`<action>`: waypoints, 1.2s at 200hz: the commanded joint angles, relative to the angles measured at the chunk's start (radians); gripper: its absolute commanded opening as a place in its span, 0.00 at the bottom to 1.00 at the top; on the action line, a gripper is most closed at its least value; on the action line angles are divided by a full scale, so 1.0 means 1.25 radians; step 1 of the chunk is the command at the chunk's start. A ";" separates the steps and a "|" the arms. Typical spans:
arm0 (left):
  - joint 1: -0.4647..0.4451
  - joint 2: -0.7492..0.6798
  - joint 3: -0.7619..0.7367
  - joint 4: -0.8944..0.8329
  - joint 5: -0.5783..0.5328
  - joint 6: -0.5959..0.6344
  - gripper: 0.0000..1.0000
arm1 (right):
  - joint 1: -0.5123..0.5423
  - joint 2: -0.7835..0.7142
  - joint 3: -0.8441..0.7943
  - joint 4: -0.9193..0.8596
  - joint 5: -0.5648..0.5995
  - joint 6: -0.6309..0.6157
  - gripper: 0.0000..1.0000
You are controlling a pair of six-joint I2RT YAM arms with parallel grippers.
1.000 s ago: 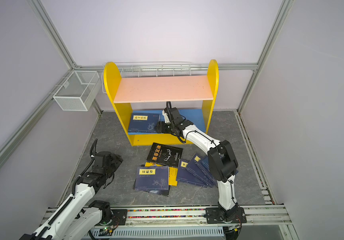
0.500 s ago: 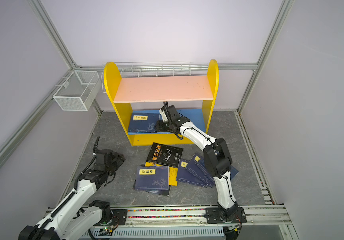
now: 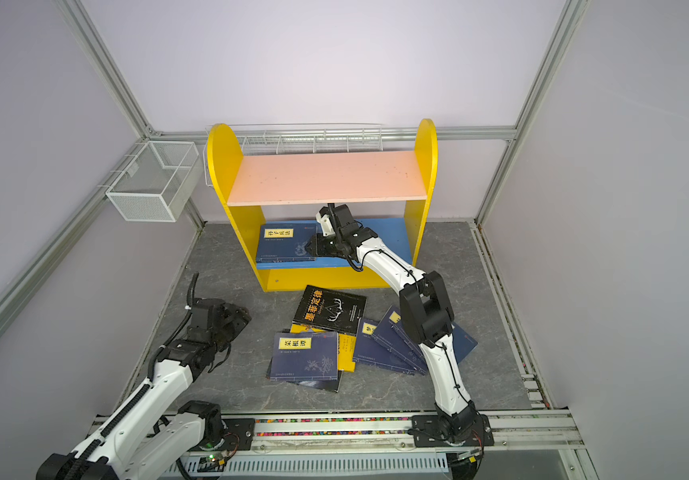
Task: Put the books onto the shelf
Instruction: 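Open the right gripper and withdraw it from the shelf, then grasp the next dark-blue book with the right gripper while the left gripper reaches the pile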
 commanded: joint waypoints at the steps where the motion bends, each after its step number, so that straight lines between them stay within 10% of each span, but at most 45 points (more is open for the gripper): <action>1: 0.004 -0.005 0.040 -0.013 -0.003 0.042 0.74 | 0.014 0.000 0.011 0.009 -0.019 -0.025 0.51; 64: -0.026 0.029 0.065 -0.079 0.019 0.143 0.73 | 0.020 -0.321 -0.321 0.075 0.185 -0.063 0.67; 123: -0.137 0.168 0.113 -0.120 0.125 0.264 0.73 | 0.094 -0.487 -0.570 -0.183 -0.056 -0.224 0.66; 240: -0.288 0.253 0.141 -0.177 0.159 0.303 0.62 | 0.165 -0.353 -0.699 -0.228 -0.098 -0.269 0.62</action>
